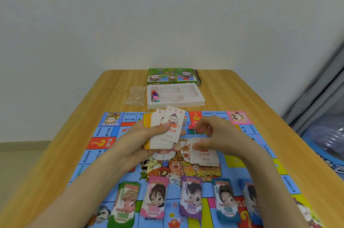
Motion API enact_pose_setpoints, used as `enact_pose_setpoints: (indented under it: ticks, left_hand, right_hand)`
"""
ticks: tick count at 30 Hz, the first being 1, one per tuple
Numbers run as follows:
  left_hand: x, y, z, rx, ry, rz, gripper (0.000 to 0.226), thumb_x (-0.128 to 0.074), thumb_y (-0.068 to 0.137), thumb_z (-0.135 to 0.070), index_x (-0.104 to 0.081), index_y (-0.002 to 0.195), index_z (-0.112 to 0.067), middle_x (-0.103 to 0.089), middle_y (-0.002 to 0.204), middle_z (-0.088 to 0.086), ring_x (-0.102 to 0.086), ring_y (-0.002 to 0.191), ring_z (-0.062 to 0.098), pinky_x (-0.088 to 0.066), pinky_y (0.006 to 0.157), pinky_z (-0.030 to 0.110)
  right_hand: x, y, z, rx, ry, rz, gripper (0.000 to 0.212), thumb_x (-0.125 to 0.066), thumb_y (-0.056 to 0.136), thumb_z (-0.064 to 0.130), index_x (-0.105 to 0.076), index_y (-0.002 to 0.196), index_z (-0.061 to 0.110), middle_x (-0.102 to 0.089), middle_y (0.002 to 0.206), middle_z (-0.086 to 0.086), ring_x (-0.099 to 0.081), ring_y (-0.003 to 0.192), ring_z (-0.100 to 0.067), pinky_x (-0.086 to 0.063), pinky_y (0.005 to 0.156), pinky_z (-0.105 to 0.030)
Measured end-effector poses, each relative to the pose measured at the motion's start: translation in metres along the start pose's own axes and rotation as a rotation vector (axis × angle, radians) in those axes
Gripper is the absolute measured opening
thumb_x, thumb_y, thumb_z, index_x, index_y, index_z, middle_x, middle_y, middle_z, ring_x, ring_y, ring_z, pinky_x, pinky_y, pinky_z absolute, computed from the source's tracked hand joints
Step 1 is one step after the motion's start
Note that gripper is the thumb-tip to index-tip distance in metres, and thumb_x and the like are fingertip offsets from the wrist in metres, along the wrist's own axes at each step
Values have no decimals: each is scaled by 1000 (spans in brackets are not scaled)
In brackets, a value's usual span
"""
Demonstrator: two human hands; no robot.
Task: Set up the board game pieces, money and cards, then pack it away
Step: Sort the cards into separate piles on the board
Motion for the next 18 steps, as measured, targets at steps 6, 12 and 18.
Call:
enact_pose_setpoints:
  ticks: [6, 12, 18]
  left_hand:
    - [0, 0, -1, -11, 3, -9, 41, -64, 72, -17, -58, 112, -13, -73, 101, 16, -70, 89, 34, -54, 64, 34]
    - [0, 0, -1, -12, 10, -37, 44, -66, 69, -18, -58, 111, -13, -72, 102, 17, -67, 98, 40, -53, 68, 37]
    - [-1, -1, -1, -7, 18, -35, 44, -66, 69, -18, -57, 112, -13, -73, 99, 14, -70, 91, 34, -54, 75, 38]
  right_hand:
    - [-4, -6, 3, 91, -107, 264, 84, -82, 69, 33, -33, 138, 31, -33, 128, 16, -31, 119, -4, -34, 104, -28]
    - [-7, -3, -1, 116, -183, 288, 79, -81, 70, 27, -33, 133, 34, -32, 116, 16, -33, 114, -7, -40, 98, -30]
    - [-8, -3, 0, 120, -116, 293, 78, -82, 69, 27, -36, 132, 35, -34, 117, 15, -34, 114, -8, -41, 96, -26]
Point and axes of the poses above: each hand's wrist, its own y-axis towards the middle knuckle, its own x-axis out of the back of the hand, z = x × y, the point moved 2 cm from there along y, towards the middle knuckle
